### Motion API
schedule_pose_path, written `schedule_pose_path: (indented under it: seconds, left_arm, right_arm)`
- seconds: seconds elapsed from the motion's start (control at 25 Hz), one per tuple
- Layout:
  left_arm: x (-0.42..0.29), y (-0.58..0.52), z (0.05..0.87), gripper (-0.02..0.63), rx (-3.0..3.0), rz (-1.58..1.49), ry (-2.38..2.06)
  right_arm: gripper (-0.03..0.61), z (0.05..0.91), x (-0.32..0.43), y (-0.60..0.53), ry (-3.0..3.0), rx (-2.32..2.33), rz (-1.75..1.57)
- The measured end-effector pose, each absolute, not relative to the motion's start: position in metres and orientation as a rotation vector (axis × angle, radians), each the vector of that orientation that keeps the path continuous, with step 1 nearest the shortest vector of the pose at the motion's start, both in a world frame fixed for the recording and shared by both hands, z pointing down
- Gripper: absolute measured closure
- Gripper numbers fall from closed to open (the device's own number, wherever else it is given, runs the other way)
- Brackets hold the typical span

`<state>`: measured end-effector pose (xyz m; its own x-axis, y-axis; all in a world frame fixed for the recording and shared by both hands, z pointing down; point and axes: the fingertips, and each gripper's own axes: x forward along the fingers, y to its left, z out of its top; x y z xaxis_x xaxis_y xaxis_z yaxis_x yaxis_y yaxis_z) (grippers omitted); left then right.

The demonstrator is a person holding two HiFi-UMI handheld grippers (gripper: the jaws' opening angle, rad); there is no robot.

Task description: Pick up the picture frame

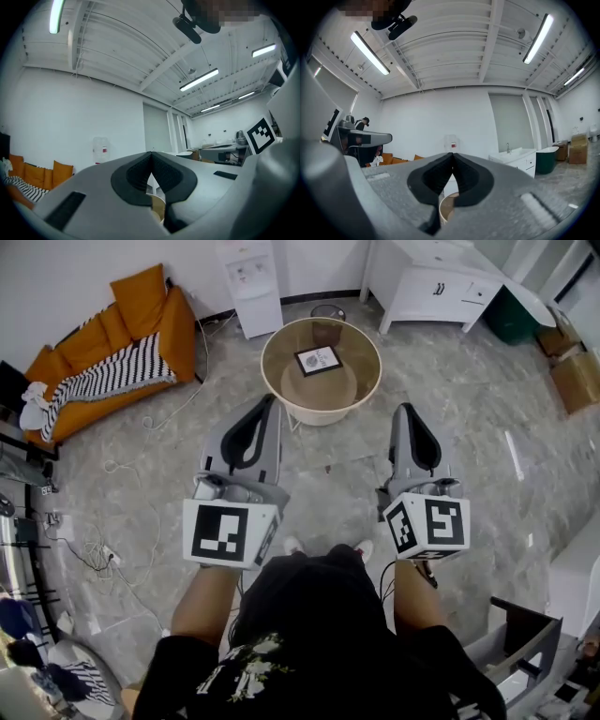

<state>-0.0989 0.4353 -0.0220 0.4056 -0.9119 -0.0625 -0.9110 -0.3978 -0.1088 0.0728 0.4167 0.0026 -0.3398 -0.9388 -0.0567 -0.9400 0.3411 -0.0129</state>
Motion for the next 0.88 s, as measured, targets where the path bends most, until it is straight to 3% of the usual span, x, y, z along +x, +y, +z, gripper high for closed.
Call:
schedule_pose_path:
  seconds: [0.88]
  left_arm:
    - [-0.026, 0.413, -0.005, 0.603, -2.56, 0.099, 1.689]
  right_arm:
    - [0.583, 0.013, 0.139, 0.403, 2.597, -1.734, 0.06]
